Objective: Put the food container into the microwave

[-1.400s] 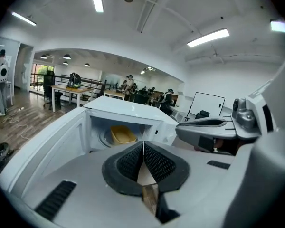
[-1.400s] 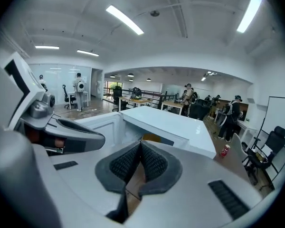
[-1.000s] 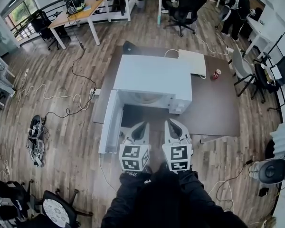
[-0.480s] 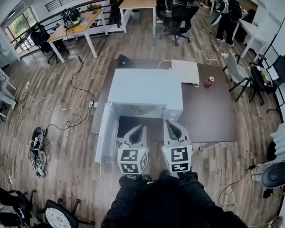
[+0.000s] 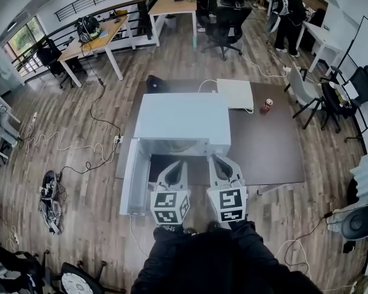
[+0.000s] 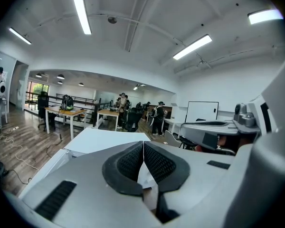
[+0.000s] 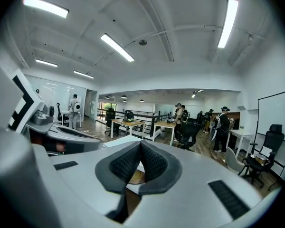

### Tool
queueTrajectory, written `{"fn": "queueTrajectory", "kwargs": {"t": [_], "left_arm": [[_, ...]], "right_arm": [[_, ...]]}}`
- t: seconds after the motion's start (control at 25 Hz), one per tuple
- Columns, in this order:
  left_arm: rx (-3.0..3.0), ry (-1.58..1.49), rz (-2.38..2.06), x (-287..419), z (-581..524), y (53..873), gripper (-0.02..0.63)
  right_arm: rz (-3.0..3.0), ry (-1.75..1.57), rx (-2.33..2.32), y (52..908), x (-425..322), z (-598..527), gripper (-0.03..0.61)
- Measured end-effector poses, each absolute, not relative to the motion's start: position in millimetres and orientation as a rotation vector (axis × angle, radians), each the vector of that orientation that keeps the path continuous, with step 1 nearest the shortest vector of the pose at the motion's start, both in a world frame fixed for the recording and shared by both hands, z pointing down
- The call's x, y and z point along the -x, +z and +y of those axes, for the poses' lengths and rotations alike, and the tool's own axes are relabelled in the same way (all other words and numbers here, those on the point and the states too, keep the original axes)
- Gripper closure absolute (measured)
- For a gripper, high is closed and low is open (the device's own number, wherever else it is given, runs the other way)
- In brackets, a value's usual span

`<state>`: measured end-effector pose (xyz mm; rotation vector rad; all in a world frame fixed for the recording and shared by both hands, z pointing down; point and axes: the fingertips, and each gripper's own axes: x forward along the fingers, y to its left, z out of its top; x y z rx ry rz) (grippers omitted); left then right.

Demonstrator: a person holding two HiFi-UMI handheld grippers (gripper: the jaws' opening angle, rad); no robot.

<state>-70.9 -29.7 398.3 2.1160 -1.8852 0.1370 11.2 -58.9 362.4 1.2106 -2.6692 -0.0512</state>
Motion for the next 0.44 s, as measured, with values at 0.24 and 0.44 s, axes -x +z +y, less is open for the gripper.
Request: {"fn": "queueTrajectory", "kwargs": {"t": [0.24,0.44], "left_arm": [[-2.126,0.146,-1.874,65,-36,401,0.58],[-2.14,0.149,-1.866,54,-42,401,0.58]], "right_arm": [[-2.671,-0.055,-1.218,363,-17,-63,0.555],[-2.672,-0.058,-1.223,364,-26,-69,0.555]]}}
